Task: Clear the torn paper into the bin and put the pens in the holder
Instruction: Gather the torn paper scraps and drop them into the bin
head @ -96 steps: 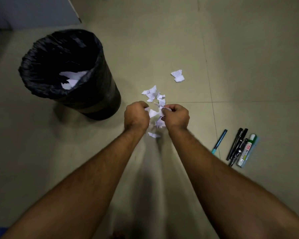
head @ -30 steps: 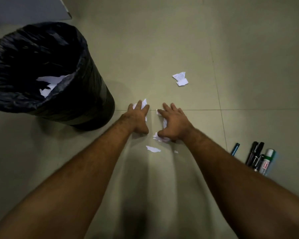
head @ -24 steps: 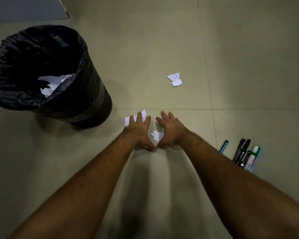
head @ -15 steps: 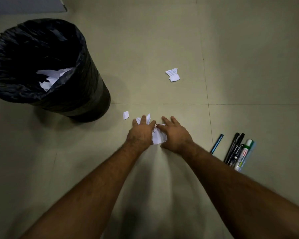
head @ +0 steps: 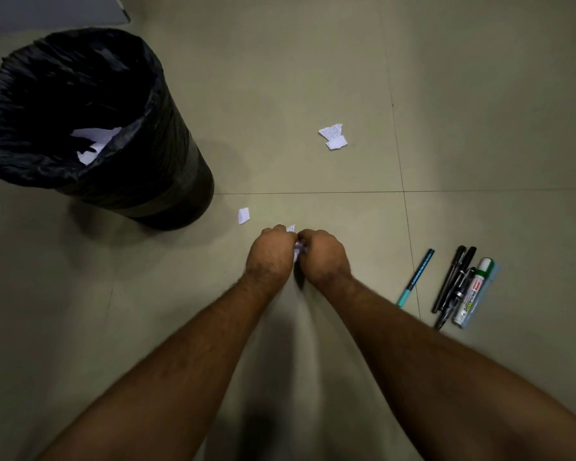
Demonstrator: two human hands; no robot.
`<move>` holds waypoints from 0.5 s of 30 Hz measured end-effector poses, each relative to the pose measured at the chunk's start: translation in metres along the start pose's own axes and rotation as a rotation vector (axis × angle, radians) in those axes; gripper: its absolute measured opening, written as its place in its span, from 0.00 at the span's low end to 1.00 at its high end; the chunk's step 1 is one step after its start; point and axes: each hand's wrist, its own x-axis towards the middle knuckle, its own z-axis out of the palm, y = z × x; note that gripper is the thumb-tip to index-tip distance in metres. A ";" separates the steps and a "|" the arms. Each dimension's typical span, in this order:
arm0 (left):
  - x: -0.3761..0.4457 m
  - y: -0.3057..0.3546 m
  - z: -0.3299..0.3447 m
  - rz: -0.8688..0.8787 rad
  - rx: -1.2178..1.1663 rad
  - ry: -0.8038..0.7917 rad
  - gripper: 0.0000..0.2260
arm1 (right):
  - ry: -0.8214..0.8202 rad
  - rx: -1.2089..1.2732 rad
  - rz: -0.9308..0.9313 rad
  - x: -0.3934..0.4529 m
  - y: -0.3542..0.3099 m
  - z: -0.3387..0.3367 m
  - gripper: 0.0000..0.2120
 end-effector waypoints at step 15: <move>-0.010 -0.015 -0.024 -0.364 -0.526 0.212 0.03 | 0.153 0.587 0.443 -0.001 -0.005 -0.016 0.10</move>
